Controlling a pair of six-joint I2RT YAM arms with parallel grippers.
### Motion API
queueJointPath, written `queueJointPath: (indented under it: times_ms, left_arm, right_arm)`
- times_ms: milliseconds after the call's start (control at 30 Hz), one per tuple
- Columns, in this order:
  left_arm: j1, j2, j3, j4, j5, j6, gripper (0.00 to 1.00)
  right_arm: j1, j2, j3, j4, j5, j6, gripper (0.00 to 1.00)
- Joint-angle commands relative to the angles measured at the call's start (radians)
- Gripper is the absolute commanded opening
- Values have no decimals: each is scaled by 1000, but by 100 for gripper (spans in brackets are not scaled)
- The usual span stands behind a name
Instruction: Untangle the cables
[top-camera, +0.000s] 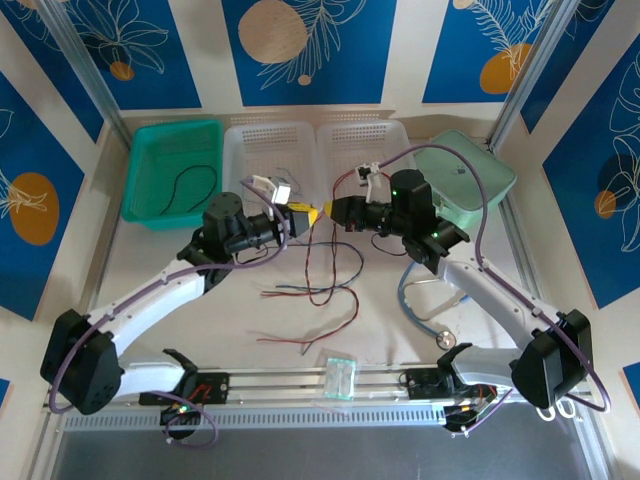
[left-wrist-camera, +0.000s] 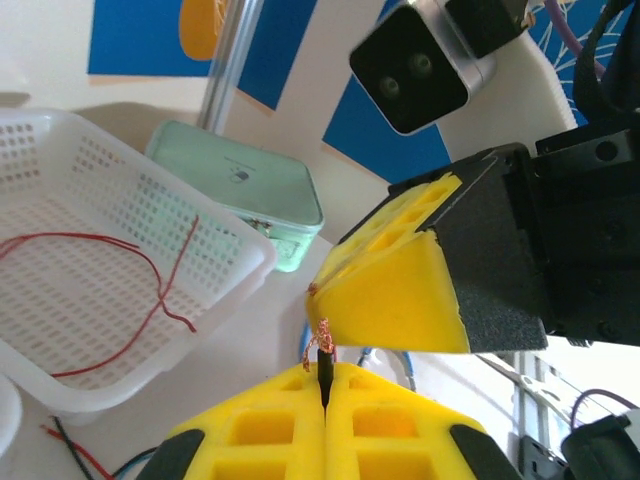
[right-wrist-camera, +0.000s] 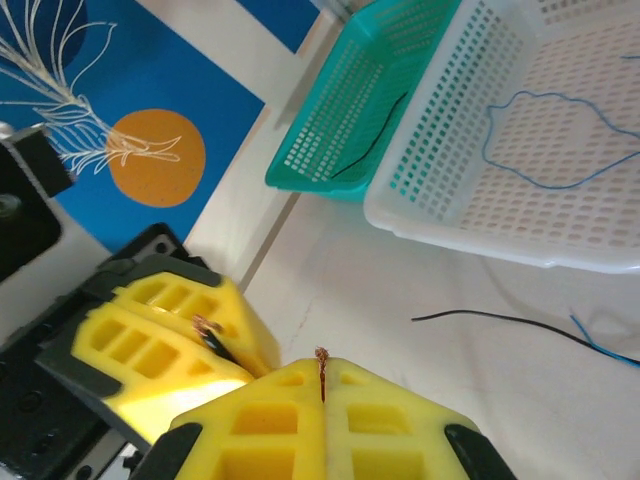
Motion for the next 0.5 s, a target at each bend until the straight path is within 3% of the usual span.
queueJointPath:
  times_ms: [0, 200, 300, 467]
  left_arm:
    - [-5, -53, 13, -8, -55, 44, 0]
    - [3, -101, 24, -75, -125, 64, 0]
    - [4, -137, 72, -187, -206, 97, 0]
    - [5, -156, 208, -364, -231, 190, 0]
  right_arm:
    - [-13, -43, -3, -44, 44, -5, 0]
    - [-33, -83, -10, -75, 110, 7, 0]
    - [-44, -120, 8, -131, 166, 30, 0]
    - [-45, -208, 24, -118, 217, 31, 0]
